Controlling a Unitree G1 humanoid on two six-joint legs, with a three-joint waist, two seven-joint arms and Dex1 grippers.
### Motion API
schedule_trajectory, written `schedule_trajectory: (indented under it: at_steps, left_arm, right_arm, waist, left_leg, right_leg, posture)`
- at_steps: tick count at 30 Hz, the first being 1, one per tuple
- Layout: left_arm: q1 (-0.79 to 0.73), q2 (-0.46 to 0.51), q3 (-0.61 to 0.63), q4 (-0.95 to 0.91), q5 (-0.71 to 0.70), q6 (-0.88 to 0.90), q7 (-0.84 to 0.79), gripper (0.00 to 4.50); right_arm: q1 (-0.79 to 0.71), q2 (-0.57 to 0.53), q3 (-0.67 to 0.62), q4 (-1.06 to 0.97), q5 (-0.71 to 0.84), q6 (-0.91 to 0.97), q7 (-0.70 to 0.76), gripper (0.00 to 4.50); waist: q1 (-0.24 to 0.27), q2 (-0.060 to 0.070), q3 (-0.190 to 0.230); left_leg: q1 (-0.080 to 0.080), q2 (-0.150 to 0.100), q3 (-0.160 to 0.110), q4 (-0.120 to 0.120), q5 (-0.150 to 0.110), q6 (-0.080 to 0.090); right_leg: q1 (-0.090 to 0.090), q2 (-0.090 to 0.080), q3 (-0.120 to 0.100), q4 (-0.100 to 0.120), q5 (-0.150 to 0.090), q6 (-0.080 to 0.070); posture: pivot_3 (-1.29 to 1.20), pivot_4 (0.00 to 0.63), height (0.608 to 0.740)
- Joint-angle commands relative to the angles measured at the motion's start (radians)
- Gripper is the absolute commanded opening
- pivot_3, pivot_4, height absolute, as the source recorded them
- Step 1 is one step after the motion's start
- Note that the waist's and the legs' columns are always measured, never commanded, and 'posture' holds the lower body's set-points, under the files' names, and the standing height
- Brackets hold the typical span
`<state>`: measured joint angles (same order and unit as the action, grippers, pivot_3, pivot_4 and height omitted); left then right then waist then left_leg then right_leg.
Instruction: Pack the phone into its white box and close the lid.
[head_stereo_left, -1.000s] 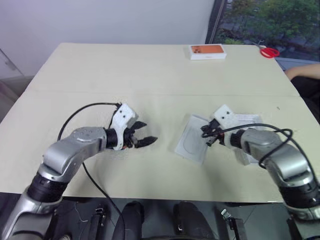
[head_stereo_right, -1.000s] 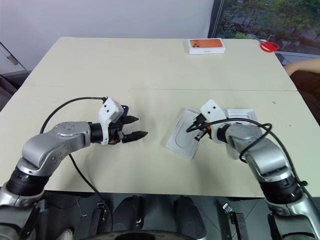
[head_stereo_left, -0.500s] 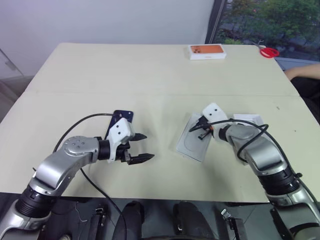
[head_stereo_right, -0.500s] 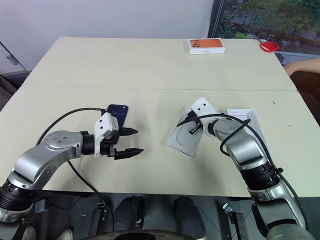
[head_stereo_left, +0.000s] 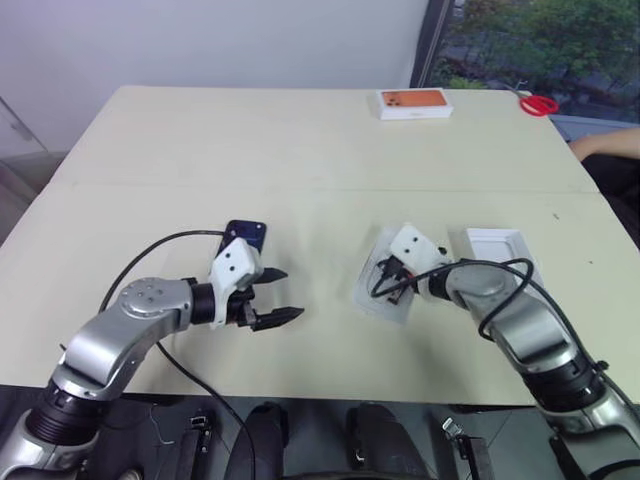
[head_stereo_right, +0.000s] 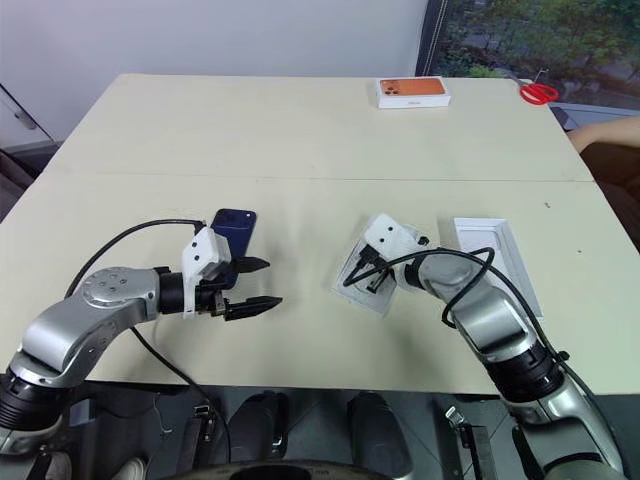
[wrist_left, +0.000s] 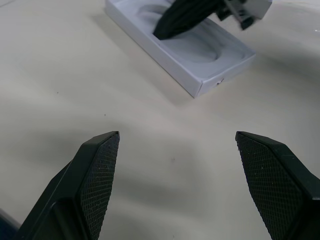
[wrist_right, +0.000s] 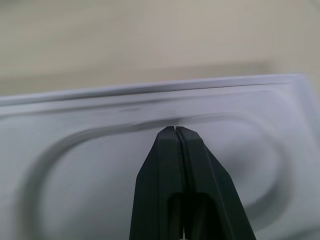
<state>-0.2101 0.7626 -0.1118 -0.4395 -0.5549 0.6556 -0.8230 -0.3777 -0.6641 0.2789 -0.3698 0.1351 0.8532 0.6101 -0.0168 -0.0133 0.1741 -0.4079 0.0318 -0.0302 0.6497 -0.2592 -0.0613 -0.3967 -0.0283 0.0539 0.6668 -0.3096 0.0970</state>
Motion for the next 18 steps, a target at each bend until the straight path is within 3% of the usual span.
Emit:
schedule_trajectory:
  at_steps: [1, 7, 10, 12, 13, 18]
  left_arm:
    - [0.003, 0.006, 0.045, -0.034, -0.005, 0.007, 0.005, 3.89]
    - [0.027, -0.005, 0.15, -0.01, -0.033, 0.039, 0.049, 3.89]
    - [0.006, -0.06, 0.313, 0.052, -0.13, 0.165, 0.179, 3.89]
    - [-0.032, -0.106, 0.417, 0.105, -0.182, 0.28, 0.305, 4.45]
    - [-0.056, -0.128, 0.463, 0.129, -0.21, 0.342, 0.364, 4.48]
    - [-0.171, -0.163, 0.567, 0.221, -0.224, 0.617, 0.573, 4.48]
  right_arm:
    - [0.025, -0.058, -0.024, -0.098, 0.033, 0.013, 0.066, 0.04]
    - [0.017, -0.078, -0.021, -0.112, 0.024, -0.016, 0.087, 0.04]
    - [-0.064, -0.015, -0.058, -0.091, 0.036, -0.03, 0.058, 0.04]
    - [-0.12, 0.035, -0.065, -0.088, 0.055, -0.02, 0.051, 0.0]
    - [-0.146, 0.059, -0.059, -0.086, 0.063, -0.01, 0.049, 0.0]
    - [-0.222, 0.166, 0.035, -0.047, 0.052, 0.001, 0.04, 0.0]
  waist:
    - [0.001, 0.0, 0.0]
    - [-0.002, 0.0, 0.0]
    - [-0.007, 0.0, 0.0]
    - [-0.005, 0.0, 0.0]
    - [-0.003, 0.0, 0.0]
    - [0.002, -0.001, 0.0]
  left_leg:
    - [0.0, 0.0, 0.0, 0.0, 0.0, 0.0]
    - [0.0, 0.0, 0.0, 0.0, 0.0, 0.0]
    - [0.001, 0.001, 0.0, 0.0, 0.0, 0.0]
    - [0.001, 0.001, -0.001, 0.0, 0.0, 0.0]
    - [0.0, 0.001, -0.001, 0.0, 0.0, 0.0]
    - [0.0, 0.0, -0.002, 0.001, 0.0, 0.0]
  right_leg:
    - [0.0, 0.0, 0.0, 0.0, 0.0, 0.0]
    - [0.0, 0.0, 0.0, 0.0, 0.0, 0.0]
    - [0.0, 0.0, 0.0, 0.001, 0.0, 0.0]
    - [-0.001, 0.001, 0.0, 0.002, 0.0, 0.0]
    - [-0.001, 0.001, -0.001, 0.002, 0.0, 0.0]
    - [0.0, -0.001, -0.002, 0.002, 0.0, 0.0]
  posture:
    - [0.0, 0.15, 0.74]
    - [0.0, 0.15, 0.74]
    - [0.0, 0.15, 0.74]
    - [0.0, 0.15, 0.74]
    - [0.0, 0.15, 0.74]
    - [0.0, 0.15, 0.74]
